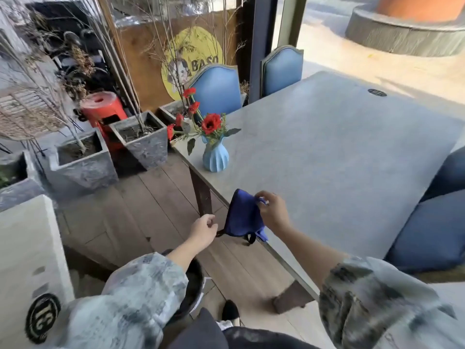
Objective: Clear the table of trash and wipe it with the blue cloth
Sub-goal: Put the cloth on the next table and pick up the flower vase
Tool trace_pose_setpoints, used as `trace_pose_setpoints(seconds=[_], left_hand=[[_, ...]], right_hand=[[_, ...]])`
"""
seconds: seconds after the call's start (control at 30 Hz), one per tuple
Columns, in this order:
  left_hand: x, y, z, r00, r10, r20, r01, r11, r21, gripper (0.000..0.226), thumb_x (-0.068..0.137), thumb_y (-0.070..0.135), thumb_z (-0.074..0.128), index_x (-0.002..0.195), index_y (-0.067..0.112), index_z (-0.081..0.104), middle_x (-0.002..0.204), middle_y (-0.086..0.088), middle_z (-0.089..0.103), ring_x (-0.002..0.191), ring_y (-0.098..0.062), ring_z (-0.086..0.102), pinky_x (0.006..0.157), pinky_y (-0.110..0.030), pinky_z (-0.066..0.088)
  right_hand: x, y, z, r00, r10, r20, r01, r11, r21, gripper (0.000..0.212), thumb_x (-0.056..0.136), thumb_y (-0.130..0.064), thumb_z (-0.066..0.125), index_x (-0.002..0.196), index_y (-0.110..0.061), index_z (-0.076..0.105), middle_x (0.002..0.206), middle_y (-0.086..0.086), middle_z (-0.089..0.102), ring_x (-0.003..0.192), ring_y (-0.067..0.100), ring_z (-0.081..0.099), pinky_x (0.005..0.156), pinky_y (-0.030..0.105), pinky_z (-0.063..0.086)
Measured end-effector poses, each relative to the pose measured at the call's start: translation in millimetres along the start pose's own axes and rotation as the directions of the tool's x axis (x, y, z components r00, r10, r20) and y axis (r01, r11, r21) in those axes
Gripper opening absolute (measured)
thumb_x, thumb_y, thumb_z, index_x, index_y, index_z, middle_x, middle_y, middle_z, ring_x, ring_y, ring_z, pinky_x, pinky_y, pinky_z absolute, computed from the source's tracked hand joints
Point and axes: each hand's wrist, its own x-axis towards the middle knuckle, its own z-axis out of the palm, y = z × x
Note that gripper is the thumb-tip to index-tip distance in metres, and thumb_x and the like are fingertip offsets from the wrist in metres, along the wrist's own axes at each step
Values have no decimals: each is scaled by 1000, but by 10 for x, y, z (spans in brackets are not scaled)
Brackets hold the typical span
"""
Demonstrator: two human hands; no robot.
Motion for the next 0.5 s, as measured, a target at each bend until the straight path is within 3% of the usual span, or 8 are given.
trace_pose_setpoints(seconds=[0.17,0.33,0.5], left_hand=[[635,153,-134,998,59,15,-60,991,118,32,93,18,54,125,15,56,125,-10,57,110,-23,57,95,-31,46],[960,192,-106,995,95,-28,-89,984,155,34,92,15,55,126,13,55,127,-11,50,116,-25,51,99,-32,41],[1041,137,-14,993,103,-58,-93,983,161,33,91,13,57,124,13,56,129,-10,48,122,-24,45,104,-30,34]], right_hand=[[629,173,-8,993,110,-50,-113,992,-48,25,87,-10,53,106,-17,68,107,9,63,96,28,59,78,31,45],[811,431,58,995,95,-33,-101,920,-379,26,86,-7,45,101,-15,64,99,7,55,95,31,52,70,36,45],[711,699,267,1000,13,0,-10,758,-652,38,73,-6,59,111,-11,60,102,7,60,91,33,53,74,39,39]])
